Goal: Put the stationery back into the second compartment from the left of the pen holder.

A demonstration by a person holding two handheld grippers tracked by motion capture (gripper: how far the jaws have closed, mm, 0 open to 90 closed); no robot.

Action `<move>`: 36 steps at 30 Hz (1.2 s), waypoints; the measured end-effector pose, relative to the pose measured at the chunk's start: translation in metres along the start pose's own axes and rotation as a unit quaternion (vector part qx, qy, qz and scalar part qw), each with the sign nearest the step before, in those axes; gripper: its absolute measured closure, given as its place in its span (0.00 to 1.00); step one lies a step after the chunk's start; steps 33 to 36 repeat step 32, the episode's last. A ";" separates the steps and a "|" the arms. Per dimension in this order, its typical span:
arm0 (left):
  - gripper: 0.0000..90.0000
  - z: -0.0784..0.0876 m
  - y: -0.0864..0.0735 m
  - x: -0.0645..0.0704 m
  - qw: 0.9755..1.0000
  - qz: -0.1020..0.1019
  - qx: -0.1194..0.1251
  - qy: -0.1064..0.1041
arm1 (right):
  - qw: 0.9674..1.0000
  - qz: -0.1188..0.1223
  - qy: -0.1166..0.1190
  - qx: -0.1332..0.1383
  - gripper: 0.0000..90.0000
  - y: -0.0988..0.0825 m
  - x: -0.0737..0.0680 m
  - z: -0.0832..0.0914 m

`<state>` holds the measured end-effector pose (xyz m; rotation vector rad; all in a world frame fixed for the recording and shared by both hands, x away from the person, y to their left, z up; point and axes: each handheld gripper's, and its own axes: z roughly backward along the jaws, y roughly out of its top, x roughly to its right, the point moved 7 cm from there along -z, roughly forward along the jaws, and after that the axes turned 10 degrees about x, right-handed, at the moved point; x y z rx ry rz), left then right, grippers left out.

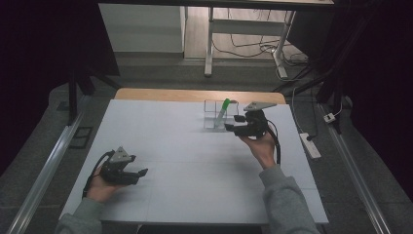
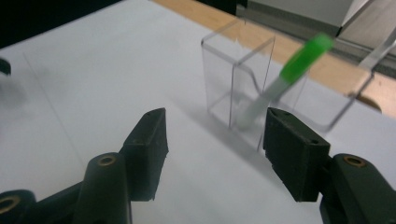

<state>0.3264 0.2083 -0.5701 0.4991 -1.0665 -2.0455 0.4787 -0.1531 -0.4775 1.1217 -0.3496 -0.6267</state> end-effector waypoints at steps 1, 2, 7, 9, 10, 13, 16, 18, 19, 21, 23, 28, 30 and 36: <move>0.30 0.000 0.000 0.000 1.000 0.000 0.001 0.000 | 1.000 0.000 -0.001 -0.003 0.44 -0.005 -0.001 0.004; 0.30 0.000 0.000 0.000 1.000 0.000 0.001 0.001 | 1.000 0.000 -0.002 -0.007 0.44 -0.010 -0.002 0.009; 0.30 0.001 0.001 0.000 1.000 -0.001 0.003 0.001 | 1.000 -0.013 -0.007 -0.021 0.42 -0.036 -0.004 0.031; 0.30 0.000 0.001 0.000 1.000 -0.001 0.003 0.001 | 0.999 -0.018 -0.010 -0.026 0.42 -0.047 -0.004 0.040; 0.30 0.000 0.001 0.000 1.000 -0.001 0.002 0.002 | 0.999 -0.020 -0.011 -0.029 0.42 -0.053 -0.003 0.044; 0.30 0.000 0.001 0.000 1.000 -0.002 0.001 0.002 | 0.999 -0.024 -0.018 -0.036 0.42 -0.067 -0.003 0.057; 0.30 0.000 0.001 0.000 1.000 -0.003 0.001 0.002 | 0.999 -0.029 -0.022 -0.040 0.41 -0.078 -0.003 0.068; 0.30 0.000 0.001 0.000 1.000 -0.003 0.001 0.002 | 0.999 -0.029 -0.021 -0.041 0.41 -0.084 -0.004 0.074; 0.30 0.000 0.001 0.000 1.000 -0.002 0.002 0.002 | 0.998 -0.027 -0.023 -0.044 0.41 -0.087 -0.005 0.077; 0.30 0.000 0.001 0.000 1.000 -0.003 0.003 0.003 | 0.999 -0.028 -0.019 -0.043 0.40 -0.092 -0.008 0.083; 0.30 0.000 0.001 0.000 1.000 -0.003 0.003 0.003 | 0.999 -0.025 -0.017 -0.043 0.40 -0.097 -0.010 0.088; 0.30 0.000 0.002 0.001 1.000 -0.006 0.004 0.004 | 0.999 -0.026 -0.016 -0.045 0.39 -0.103 -0.011 0.093; 0.30 0.000 0.002 0.001 1.000 -0.006 0.006 0.004 | 0.999 -0.027 -0.013 -0.045 0.39 -0.104 -0.012 0.093; 0.30 0.000 0.003 0.000 1.000 -0.006 0.007 0.005 | 0.999 -0.024 -0.014 -0.046 0.39 -0.104 -0.012 0.093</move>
